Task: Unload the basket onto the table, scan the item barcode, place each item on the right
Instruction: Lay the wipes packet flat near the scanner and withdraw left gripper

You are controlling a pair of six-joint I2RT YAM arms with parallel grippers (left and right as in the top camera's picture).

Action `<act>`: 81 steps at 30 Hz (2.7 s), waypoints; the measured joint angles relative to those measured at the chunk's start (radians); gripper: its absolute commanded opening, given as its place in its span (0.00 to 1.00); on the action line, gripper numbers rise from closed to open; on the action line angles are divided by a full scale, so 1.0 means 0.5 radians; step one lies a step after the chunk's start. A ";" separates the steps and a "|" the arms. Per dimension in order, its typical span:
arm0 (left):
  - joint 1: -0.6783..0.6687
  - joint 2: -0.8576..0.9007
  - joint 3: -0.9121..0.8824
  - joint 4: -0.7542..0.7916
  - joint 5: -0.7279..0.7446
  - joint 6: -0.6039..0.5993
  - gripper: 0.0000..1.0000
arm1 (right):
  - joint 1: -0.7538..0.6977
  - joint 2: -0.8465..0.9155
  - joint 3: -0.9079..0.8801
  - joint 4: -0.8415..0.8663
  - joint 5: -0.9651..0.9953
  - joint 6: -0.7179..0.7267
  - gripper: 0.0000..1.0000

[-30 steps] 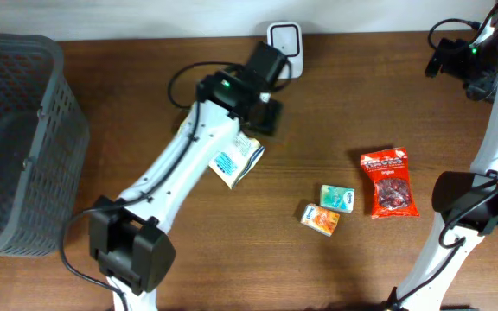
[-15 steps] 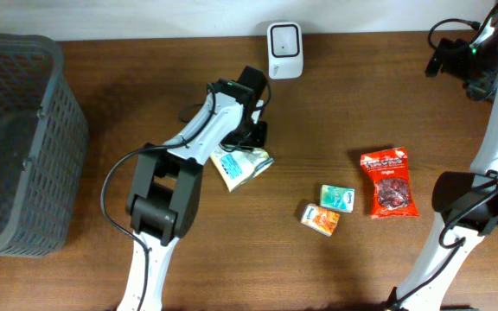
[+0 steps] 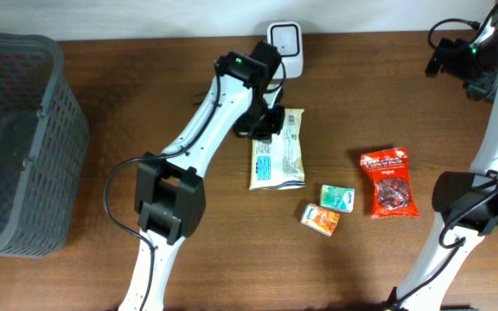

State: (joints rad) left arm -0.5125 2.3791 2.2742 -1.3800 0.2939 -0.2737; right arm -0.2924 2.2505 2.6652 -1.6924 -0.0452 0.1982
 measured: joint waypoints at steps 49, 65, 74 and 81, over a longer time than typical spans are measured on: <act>-0.319 0.691 1.366 -0.401 -0.053 0.005 0.00 | 0.000 0.000 0.000 0.000 0.000 0.002 0.98; -0.170 0.970 1.398 -0.613 -0.723 -0.233 0.00 | 0.000 0.000 0.000 -0.001 0.000 0.002 0.98; 0.202 0.141 1.447 -0.613 -0.726 -0.113 0.82 | 0.000 0.000 0.000 -0.001 0.000 0.002 0.99; 0.453 0.111 1.403 -0.612 -0.614 0.020 0.99 | 0.000 0.000 0.000 0.085 -0.138 0.002 0.98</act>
State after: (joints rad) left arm -0.2859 2.4348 2.9757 -1.6859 -0.0132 -0.2638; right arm -0.2924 2.2505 2.6652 -1.6497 -0.1143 0.1993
